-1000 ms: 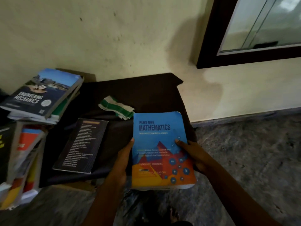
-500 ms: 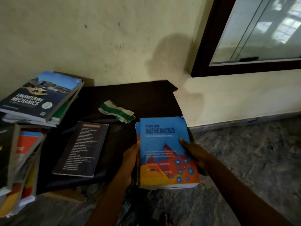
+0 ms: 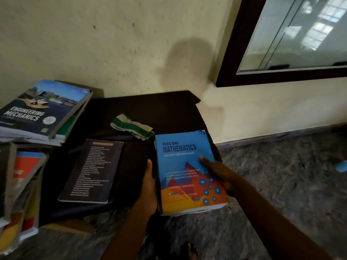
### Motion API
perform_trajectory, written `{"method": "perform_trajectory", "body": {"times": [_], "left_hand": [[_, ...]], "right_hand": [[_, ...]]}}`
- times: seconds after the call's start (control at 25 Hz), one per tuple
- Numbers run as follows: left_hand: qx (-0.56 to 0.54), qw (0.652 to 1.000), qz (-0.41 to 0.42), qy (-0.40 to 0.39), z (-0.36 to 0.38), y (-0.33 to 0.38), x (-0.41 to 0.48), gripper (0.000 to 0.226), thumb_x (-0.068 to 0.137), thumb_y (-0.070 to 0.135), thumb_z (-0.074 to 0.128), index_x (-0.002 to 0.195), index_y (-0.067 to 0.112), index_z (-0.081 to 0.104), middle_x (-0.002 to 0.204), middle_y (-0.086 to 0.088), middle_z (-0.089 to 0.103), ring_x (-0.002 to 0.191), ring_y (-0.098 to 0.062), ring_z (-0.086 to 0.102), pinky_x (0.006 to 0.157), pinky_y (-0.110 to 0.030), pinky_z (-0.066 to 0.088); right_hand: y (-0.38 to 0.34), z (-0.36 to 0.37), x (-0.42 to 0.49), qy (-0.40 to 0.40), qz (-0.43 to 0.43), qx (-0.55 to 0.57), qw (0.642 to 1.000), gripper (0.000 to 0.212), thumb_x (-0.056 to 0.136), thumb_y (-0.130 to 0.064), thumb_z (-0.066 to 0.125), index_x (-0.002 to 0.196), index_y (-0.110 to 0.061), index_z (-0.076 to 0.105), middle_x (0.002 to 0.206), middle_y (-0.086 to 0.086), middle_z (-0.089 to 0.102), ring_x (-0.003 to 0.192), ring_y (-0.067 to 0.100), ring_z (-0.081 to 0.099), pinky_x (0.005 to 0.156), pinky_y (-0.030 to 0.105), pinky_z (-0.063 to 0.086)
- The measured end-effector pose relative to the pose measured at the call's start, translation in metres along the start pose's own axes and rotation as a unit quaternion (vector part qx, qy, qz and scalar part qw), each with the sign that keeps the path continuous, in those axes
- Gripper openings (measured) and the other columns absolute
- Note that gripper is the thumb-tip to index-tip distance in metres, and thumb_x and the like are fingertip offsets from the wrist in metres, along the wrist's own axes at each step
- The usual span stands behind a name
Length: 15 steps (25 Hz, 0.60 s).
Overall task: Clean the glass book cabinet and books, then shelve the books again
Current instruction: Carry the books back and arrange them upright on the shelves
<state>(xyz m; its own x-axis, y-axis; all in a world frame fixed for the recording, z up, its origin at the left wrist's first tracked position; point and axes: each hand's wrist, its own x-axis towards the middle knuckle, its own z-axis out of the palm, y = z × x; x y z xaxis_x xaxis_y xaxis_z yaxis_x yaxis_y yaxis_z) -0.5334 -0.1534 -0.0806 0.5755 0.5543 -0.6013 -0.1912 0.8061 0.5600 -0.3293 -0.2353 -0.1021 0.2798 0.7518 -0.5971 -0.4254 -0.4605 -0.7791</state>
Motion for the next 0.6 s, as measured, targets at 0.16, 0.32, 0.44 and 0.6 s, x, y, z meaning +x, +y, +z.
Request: {"method": "perform_trajectory", "body": {"times": [0.16,0.32,0.44,0.6], "left_hand": [[0.064,0.997,-0.026,0.026,-0.013,-0.006,0.009,0.045,0.092,0.051,0.040,0.110,0.016,0.062,0.094,-0.010,0.073,0.081,-0.027,0.071,0.066,-0.039,0.057],[0.126,0.988,-0.017,0.088,-0.029,-0.030,0.020,0.087,0.053,0.073,0.071,0.117,0.015,0.063,0.106,-0.015,0.070,0.098,-0.036,0.066,0.088,-0.055,0.051],[0.109,0.989,-0.019,0.102,-0.052,-0.050,0.039,0.106,0.031,0.074,0.078,0.117,0.015,0.064,0.106,-0.018,0.069,0.098,-0.037,0.066,0.090,-0.057,0.049],[0.129,0.990,-0.006,0.048,-0.021,-0.021,-0.012,0.039,0.084,0.046,0.059,0.097,0.010,0.065,0.067,-0.009,0.072,0.058,-0.019,0.069,0.054,-0.029,0.058]], "right_hand": [[0.005,0.000,-0.006,-0.023,0.007,-0.012,1.000,0.042,0.084,-0.029,0.063,0.122,-0.011,0.055,0.111,0.015,0.067,0.097,0.032,0.066,0.091,0.050,0.050],[0.003,-0.001,-0.013,-0.039,0.011,-0.005,0.999,0.033,0.090,-0.025,0.057,0.121,-0.012,0.055,0.113,0.015,0.067,0.092,0.028,0.067,0.085,0.045,0.054],[0.004,0.002,-0.014,-0.035,0.003,-0.018,0.999,0.039,0.087,-0.027,0.061,0.122,-0.010,0.056,0.109,0.014,0.068,0.088,0.026,0.068,0.083,0.044,0.055],[0.015,0.007,-0.025,-0.021,-0.013,0.002,1.000,0.031,0.087,-0.024,0.061,0.115,-0.010,0.059,0.096,0.010,0.073,0.077,0.022,0.070,0.065,0.035,0.058]]}}
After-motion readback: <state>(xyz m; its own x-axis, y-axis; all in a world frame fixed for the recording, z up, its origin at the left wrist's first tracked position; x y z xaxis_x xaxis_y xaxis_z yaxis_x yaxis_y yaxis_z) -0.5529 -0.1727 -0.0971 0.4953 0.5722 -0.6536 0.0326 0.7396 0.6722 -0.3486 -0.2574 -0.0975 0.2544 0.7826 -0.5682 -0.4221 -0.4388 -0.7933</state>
